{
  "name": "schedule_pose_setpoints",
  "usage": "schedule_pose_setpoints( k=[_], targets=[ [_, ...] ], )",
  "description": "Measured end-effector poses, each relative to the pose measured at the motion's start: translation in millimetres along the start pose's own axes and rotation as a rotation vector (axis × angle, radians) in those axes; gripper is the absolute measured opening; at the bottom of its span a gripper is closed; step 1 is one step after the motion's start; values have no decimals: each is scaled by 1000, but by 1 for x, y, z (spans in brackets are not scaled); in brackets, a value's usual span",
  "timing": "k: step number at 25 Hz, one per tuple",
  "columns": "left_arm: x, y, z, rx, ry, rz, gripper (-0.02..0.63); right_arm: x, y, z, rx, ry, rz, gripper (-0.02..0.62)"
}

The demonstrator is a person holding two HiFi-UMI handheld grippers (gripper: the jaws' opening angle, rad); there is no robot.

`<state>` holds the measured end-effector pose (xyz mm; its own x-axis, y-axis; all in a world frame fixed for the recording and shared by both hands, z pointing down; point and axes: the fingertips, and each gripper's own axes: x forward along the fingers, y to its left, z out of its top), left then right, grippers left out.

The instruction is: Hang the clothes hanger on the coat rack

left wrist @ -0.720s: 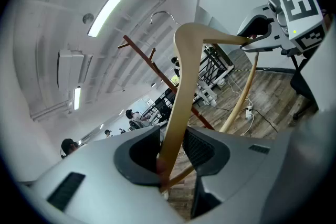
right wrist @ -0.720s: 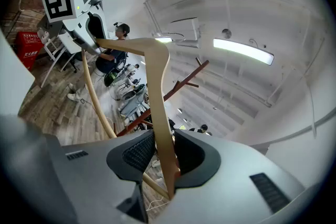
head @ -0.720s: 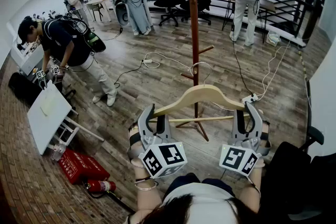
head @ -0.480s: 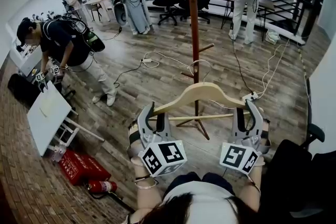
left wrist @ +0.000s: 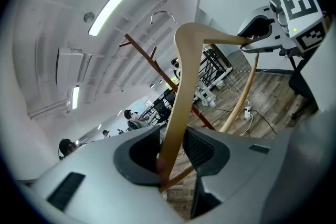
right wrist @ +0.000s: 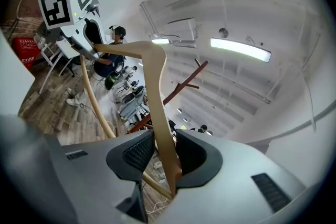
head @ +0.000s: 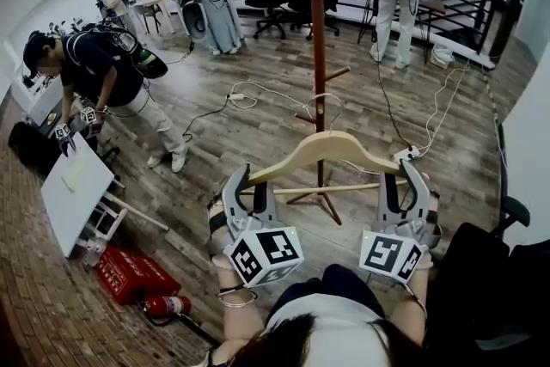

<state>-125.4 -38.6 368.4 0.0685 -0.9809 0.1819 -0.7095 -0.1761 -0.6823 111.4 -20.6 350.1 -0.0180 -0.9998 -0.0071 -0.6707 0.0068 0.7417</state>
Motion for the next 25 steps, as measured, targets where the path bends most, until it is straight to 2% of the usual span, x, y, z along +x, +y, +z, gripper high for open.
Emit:
schedule_pose_setpoints(
  k=[13,25],
  targets=[
    [11,-6,2,2,3,-14,132,9,0,-8,-9,20,5,132],
    [48,5,10,17,2,-6,133,50,-4,-6,4,11,6,132]
  ],
)
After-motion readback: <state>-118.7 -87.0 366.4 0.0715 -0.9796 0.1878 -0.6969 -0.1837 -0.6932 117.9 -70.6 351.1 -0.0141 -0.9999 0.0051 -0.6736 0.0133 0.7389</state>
